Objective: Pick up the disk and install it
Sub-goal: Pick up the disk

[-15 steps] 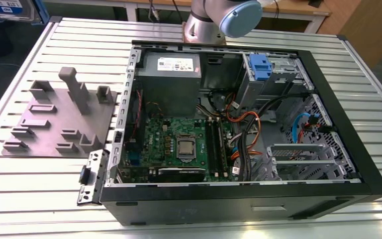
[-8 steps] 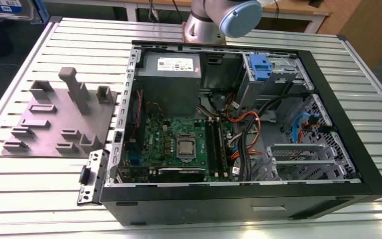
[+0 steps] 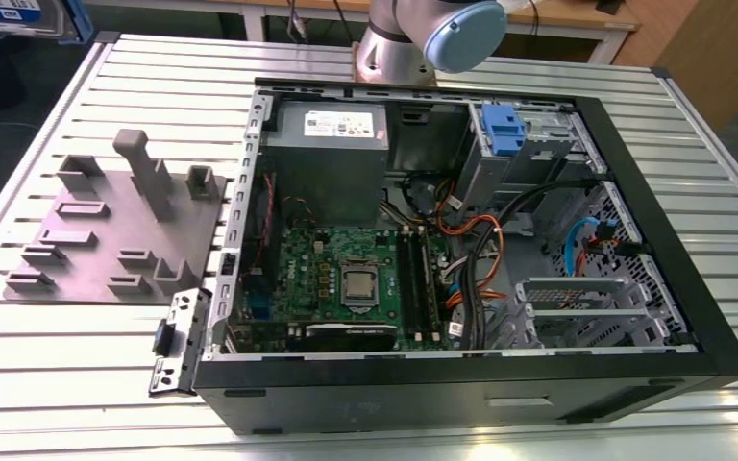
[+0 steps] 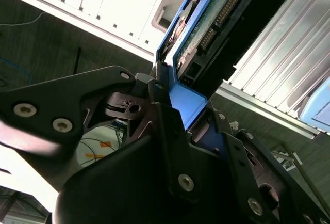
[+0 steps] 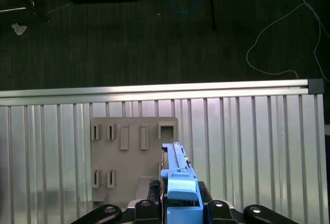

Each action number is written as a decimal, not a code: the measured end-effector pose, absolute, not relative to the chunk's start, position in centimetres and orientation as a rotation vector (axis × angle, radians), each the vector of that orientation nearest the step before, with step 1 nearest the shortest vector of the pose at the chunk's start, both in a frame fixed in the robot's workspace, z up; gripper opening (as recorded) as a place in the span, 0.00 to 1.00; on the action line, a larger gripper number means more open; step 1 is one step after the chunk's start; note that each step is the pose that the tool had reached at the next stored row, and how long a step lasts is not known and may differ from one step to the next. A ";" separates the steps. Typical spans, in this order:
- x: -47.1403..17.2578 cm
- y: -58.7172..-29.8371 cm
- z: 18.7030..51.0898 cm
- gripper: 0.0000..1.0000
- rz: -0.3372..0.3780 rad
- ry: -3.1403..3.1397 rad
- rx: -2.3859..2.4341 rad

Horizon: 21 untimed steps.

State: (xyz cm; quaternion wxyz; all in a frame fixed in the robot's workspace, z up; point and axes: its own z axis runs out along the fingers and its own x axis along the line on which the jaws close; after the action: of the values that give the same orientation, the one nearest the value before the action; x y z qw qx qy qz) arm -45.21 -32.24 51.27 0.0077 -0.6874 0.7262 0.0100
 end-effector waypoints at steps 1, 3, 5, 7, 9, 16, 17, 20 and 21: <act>-45.2 -32.2 51.3 0.36 0.031 2.270 -2.149; -45.2 -32.2 51.4 0.36 0.031 2.270 -2.149; -45.2 -32.2 51.4 0.36 0.031 2.270 -2.149; -45.2 -32.2 51.5 0.36 0.031 2.270 -2.149; -45.2 -32.2 51.6 0.36 0.031 2.270 -2.149; -45.2 -32.2 51.8 0.36 0.031 2.270 -2.149; -45.2 -32.2 51.8 0.36 0.031 2.270 -2.149; -44.6 -32.2 51.8 0.36 0.031 2.270 -2.149; -44.5 -32.2 51.8 0.36 0.031 2.270 -2.149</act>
State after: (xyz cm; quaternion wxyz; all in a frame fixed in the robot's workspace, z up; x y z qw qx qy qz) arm -44.52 -32.24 51.81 0.0076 -0.6874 0.7262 0.0100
